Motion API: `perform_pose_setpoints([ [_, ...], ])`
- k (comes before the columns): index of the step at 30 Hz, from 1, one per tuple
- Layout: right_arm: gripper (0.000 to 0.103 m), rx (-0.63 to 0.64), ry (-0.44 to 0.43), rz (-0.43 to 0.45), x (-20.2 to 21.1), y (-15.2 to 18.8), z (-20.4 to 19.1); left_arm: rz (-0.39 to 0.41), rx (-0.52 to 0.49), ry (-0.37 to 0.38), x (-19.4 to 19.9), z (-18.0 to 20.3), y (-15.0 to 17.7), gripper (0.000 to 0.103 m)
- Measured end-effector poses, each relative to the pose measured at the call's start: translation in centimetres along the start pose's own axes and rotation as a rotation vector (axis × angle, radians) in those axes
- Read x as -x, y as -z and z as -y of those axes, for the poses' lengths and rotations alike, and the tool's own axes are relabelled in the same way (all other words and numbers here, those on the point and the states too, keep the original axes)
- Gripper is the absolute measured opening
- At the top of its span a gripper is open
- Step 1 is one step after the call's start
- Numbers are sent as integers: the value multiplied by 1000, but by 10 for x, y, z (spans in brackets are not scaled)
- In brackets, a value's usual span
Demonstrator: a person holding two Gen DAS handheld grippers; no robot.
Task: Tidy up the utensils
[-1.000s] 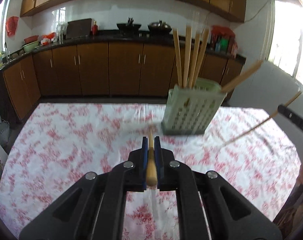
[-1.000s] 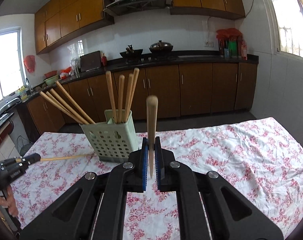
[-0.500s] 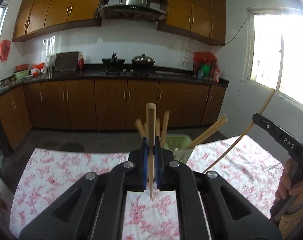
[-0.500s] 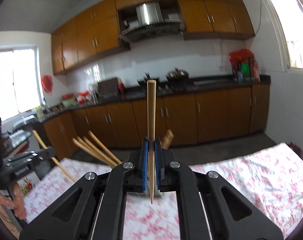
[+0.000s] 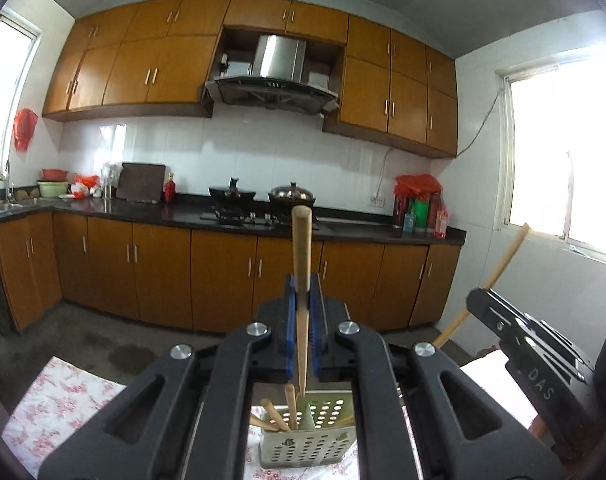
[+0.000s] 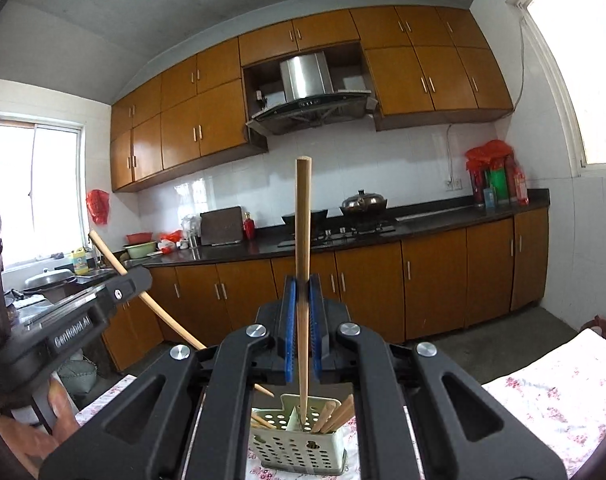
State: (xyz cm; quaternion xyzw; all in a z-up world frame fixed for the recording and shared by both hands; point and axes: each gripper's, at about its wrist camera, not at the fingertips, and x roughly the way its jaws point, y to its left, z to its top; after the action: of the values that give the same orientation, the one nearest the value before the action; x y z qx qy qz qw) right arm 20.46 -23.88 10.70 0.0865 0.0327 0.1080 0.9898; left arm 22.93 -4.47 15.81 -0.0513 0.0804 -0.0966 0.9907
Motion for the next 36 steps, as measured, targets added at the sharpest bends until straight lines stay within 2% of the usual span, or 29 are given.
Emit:
perform_pose_setpoints([
  [7, 8, 15, 4, -93, -27, 24, 3, -90, 15, -9, -33, -11, 31, 8],
  [8, 10, 17, 7, -93, -24, 25, 4, -88, 22, -6, -31, -14, 32, 11],
  [9, 18, 20, 10, -91, -21, 25, 4, -85, 28, -5, -29, -17, 32, 13],
  [10, 29, 18, 18, -90, -17, 24, 6, -80, 33, -7, -26, -20, 30, 21],
  [11, 32, 13, 24, -83, -13, 22, 7, -73, 40, -9, -22, -22, 29, 29],
  [15, 34, 17, 49, -65, 10, 10, 13, -40, 59, -12, 3, -34, 20, 40],
  [17, 41, 19, 60, -60, 26, 6, 14, -32, 60, -22, 20, -39, 19, 51],
  [18, 52, 21, 67, -60, 34, 5, 14, -28, 56, -28, 29, -40, 20, 55],
  [19, 66, 28, 80, -59, 43, 5, 14, -26, 49, -38, 39, -41, 22, 67],
  [20, 73, 39, 93, -61, 53, 6, 12, -21, 36, -49, 53, -43, 26, 81],
  [21, 85, 56, 103, -67, 63, 9, 10, -18, 27, -54, 63, -43, 29, 87],
  [22, 92, 69, 109, -71, 68, 12, 8, -13, 16, -60, 75, -44, 34, 94],
  [23, 95, 83, 123, -74, 74, 15, 5, -9, -7, -69, 90, -44, 42, 99],
  [24, 101, 99, 142, -79, 80, 20, 2, -12, -20, -80, 98, -43, 46, 99],
  [27, 101, 144, 212, -78, 100, 36, -9, -40, -57, -121, 121, -43, 67, 99],
  [32, 101, 161, 228, -151, 117, 66, -20, -76, -55, -165, 153, -45, 106, 99],
  [36, 101, 162, 217, -175, 131, 90, -24, -101, -65, -177, 170, -44, 129, 99],
])
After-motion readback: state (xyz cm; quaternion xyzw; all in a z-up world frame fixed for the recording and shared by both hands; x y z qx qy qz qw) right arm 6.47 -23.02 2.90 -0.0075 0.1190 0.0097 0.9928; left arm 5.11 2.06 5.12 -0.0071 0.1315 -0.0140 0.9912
